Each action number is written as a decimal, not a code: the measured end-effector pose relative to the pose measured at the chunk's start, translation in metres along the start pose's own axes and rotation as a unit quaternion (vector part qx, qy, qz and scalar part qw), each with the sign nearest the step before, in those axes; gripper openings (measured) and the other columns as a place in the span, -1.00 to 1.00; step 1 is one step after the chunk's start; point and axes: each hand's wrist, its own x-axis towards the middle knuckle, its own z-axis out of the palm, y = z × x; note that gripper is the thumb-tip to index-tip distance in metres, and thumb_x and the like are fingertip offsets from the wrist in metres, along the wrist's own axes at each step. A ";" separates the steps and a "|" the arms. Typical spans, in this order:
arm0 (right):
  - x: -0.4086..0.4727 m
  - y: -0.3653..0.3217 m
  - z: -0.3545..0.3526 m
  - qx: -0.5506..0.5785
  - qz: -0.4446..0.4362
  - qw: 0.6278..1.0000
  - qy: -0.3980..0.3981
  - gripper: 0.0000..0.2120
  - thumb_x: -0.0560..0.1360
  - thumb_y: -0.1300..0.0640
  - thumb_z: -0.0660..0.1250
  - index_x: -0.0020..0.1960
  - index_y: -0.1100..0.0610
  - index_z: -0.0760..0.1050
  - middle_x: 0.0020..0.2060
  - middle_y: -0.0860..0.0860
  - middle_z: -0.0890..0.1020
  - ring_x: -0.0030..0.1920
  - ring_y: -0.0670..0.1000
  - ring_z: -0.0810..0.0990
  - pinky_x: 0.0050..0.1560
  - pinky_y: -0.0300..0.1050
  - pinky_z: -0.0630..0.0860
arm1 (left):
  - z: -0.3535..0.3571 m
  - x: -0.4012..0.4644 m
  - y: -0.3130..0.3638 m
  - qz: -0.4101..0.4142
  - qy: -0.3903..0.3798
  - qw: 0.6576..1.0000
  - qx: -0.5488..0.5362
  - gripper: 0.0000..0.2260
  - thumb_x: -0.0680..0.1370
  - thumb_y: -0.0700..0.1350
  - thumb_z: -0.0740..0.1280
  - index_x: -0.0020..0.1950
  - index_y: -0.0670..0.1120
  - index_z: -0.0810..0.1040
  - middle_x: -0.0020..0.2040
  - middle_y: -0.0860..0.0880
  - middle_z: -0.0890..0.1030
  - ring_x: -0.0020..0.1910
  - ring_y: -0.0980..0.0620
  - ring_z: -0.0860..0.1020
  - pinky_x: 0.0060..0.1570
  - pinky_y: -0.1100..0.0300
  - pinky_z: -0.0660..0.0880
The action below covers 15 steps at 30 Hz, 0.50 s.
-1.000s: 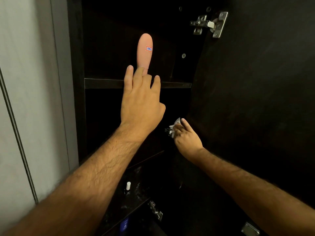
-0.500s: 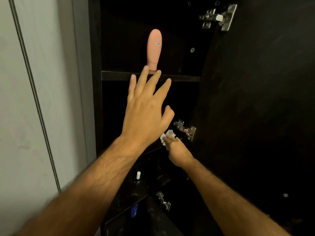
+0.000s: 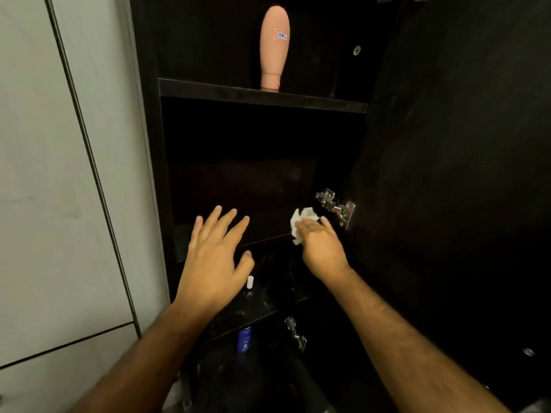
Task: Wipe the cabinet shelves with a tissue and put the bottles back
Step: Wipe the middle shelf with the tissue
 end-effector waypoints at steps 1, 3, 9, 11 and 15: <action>-0.001 0.011 -0.001 -0.035 0.024 0.999 -0.009 -0.50 0.50 0.33 0.16 0.44 0.18 0.34 0.41 0.10 0.43 0.47 0.02 0.30 0.52 -0.09 -0.05 | 0.006 -0.006 0.000 -0.011 -0.002 1.000 -0.003 -0.48 0.57 0.03 0.22 0.53 0.01 0.27 0.55 -0.02 0.23 0.56 0.13 -0.08 0.50 0.14 -0.31; -0.004 0.021 -0.001 -0.100 0.048 0.993 -0.030 -0.53 0.57 0.28 0.14 0.48 0.23 0.26 0.44 0.15 0.37 0.49 0.06 0.26 0.53 -0.06 0.04 | 0.018 -0.019 0.003 -0.034 -0.011 0.999 -0.010 -0.46 0.55 0.07 0.17 0.53 0.01 0.27 0.55 -0.01 0.24 0.54 0.16 -0.09 0.49 0.16 -0.32; 0.027 -0.007 -0.021 -0.258 0.070 0.959 -0.097 -0.78 0.53 0.18 0.22 0.11 0.19 0.56 0.05 0.13 0.63 0.15 0.16 0.52 0.14 0.04 0.43 | 0.038 -0.033 0.014 -0.074 -0.025 0.997 0.007 -0.43 0.52 0.10 0.15 0.53 0.01 0.27 0.54 -0.01 0.26 0.55 0.13 -0.04 0.50 0.10 -0.26; 0.032 -0.009 -0.020 -0.270 0.067 0.955 -0.103 -0.78 0.53 0.19 0.23 0.12 0.19 0.57 0.07 0.15 0.62 0.16 0.17 0.52 0.10 0.04 0.44 | 0.038 -0.033 0.017 -0.089 -0.017 0.996 0.021 -0.43 0.52 0.11 0.15 0.53 0.00 0.27 0.54 -0.01 0.27 0.56 0.08 0.00 0.49 0.10 -0.25; 0.014 0.000 -0.012 -0.163 0.046 0.986 -0.007 -0.78 0.50 0.28 0.23 0.09 0.23 0.58 0.00 0.16 0.63 0.05 0.15 0.57 0.00 -0.01 0.50 | 0.041 -0.045 0.018 -0.109 -0.018 0.992 0.054 -0.46 0.56 0.05 0.24 0.54 0.01 0.25 0.55 -0.02 0.25 0.57 0.05 -0.01 0.47 0.12 -0.27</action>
